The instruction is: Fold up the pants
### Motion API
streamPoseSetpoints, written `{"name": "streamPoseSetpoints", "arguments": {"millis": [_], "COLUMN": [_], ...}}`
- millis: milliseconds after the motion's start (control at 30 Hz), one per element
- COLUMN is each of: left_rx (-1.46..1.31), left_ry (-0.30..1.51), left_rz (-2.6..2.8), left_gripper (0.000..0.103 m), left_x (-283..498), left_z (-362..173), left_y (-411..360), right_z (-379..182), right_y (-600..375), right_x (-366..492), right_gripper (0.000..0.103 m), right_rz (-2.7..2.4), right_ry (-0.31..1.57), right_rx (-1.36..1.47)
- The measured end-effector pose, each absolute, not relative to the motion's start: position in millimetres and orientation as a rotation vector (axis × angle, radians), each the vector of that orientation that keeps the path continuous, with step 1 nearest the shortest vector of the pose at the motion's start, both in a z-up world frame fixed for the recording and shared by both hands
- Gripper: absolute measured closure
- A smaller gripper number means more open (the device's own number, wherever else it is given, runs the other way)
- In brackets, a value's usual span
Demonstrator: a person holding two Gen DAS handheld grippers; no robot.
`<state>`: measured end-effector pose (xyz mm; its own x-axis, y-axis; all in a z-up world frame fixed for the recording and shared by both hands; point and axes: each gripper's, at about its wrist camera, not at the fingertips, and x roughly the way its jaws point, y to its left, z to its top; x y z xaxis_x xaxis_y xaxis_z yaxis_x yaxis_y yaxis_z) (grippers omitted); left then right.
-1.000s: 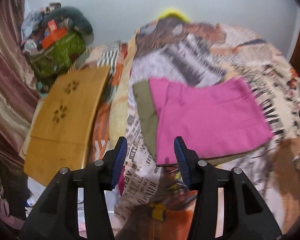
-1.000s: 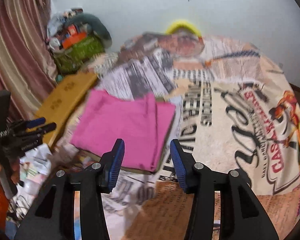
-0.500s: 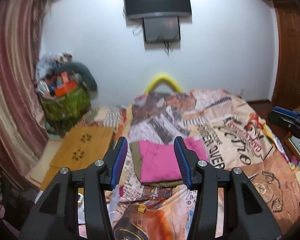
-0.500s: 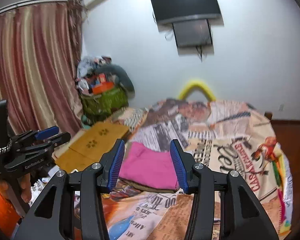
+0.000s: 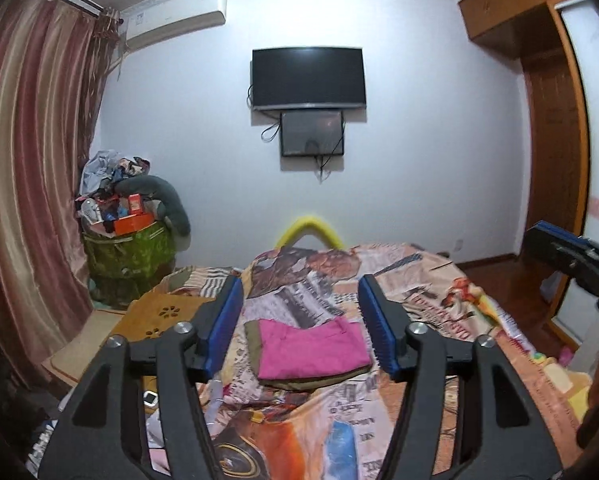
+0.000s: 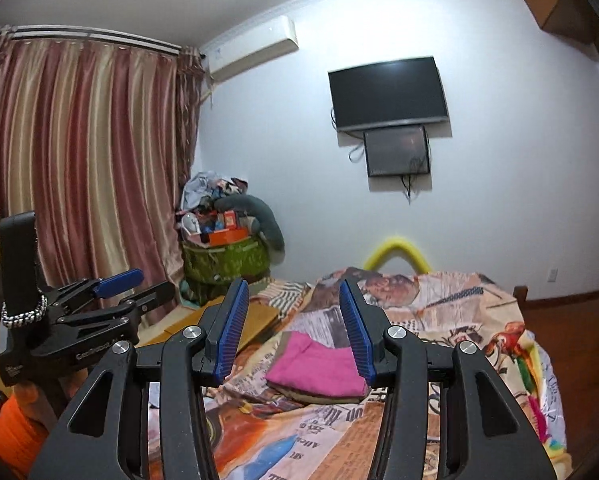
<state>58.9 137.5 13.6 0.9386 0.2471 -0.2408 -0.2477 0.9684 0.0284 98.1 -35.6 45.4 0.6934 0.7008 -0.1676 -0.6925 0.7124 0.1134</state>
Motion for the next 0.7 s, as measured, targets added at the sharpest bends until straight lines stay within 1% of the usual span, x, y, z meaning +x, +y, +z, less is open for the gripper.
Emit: {"name": "streamPoseSetpoints", "arguments": {"millis": [67, 100, 133, 167, 233, 300, 433, 500, 533, 700], "left_rx": [-0.005, -0.004, -0.003, -0.004, -0.006, -0.01, -0.029, -0.027, -0.027, -0.022], "left_ry": [0.217, 0.208, 0.194, 0.182, 0.164, 0.148, 0.131, 0.126, 0.126, 0.134], "left_rz": [0.237, 0.235, 0.23, 0.223, 0.212, 0.206, 0.191, 0.196, 0.193, 0.19], "left_gripper": [0.034, 0.032, 0.026, 0.021, 0.016, 0.012, 0.003, 0.002, 0.0, 0.0], "left_x": [43.1, 38.6, 31.6, 26.4, 18.7, 11.0, 4.1, 2.3, 2.3, 2.6], "left_z": [16.5, 17.6, 19.4, 20.5, 21.8, 23.8, 26.2, 26.2, 26.1, 23.0], "left_y": [132.5, 131.0, 128.5, 127.0, 124.6, 122.7, 122.5, 121.1, 121.1, 116.9], "right_z": [45.6, 44.9, 44.1, 43.3, 42.1, 42.4, 44.8, 44.5, 43.0, 43.1], "right_y": [-34.6, -35.0, -33.8, -32.7, -31.8, -30.7, -32.9, -36.2, -37.8, -38.3], "right_x": [90.2, 87.5, 86.0, 84.3, 79.3, 76.7, 72.0, 68.7, 63.8, 62.0], "right_gripper": [0.058, 0.052, 0.047, 0.038, 0.033, 0.023, 0.013, 0.002, 0.001, 0.001], "right_rz": [0.784, 0.78, 0.775, 0.769, 0.759, 0.752, 0.739, 0.734, 0.73, 0.72], "right_ry": [0.193, 0.19, 0.187, 0.181, 0.165, 0.166, 0.148, 0.146, 0.143, 0.134], "right_rx": [0.036, 0.031, 0.025, 0.02, 0.015, 0.01, 0.017, 0.021, 0.021, 0.013]}}
